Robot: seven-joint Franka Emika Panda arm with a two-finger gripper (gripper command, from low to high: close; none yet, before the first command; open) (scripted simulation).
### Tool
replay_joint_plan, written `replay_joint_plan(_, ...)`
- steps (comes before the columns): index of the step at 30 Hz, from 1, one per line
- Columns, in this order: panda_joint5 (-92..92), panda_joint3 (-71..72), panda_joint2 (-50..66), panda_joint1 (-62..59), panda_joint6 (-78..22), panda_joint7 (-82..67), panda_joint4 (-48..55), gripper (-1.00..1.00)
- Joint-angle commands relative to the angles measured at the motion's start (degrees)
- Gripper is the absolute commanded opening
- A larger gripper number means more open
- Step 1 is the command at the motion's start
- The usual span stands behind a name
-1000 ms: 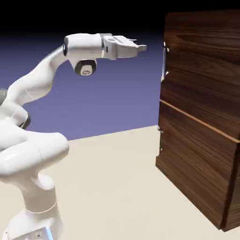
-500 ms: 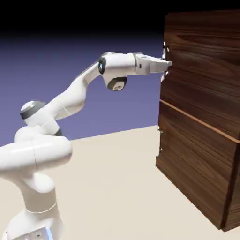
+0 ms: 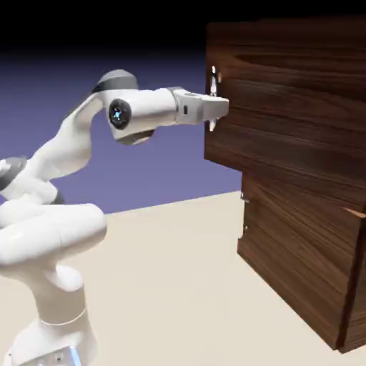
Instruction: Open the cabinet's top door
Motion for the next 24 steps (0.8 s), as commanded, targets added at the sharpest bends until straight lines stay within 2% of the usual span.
replay_joint_plan(1,-0.6,-1.5,0.0,-0.2,-2.4,-0.8,-1.3,-1.00)
replay_joint_plan(10,-5.3,-12.9,1.6,-7.9,-24.9,-5.2,-8.1,-1.00)
replay_joint_plan(16,-15.1,-22.5,11.7,-13.0,-39.8,-13.7,-8.8,-1.00)
replay_joint_plan(24,-29.6,-30.0,28.2,-20.2,-56.4,-26.5,-4.1,-1.00)
